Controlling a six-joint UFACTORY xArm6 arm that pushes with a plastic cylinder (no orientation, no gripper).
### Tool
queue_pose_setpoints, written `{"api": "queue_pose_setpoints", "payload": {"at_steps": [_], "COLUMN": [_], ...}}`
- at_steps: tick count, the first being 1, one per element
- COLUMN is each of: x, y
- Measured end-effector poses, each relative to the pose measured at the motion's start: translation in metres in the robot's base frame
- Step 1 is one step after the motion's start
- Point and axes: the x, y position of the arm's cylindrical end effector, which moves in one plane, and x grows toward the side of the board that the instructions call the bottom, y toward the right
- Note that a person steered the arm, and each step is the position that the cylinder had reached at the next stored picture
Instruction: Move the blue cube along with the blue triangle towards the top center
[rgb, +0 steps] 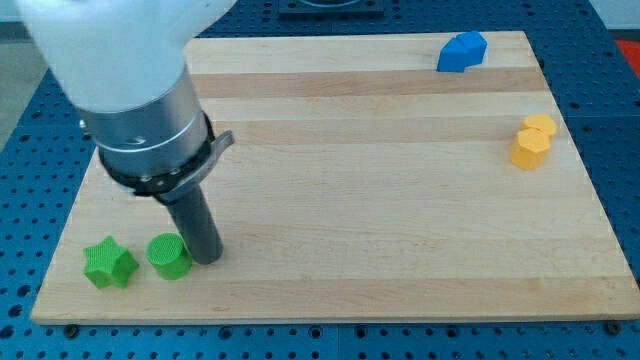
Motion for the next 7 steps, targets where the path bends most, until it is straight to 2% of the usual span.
{"api": "queue_pose_setpoints", "payload": {"at_steps": [2,3,4,5,7], "x": [0.000,-0.020,-0.084,-0.160,-0.250], "y": [-0.042,-0.005,0.032,0.089,0.290]}}
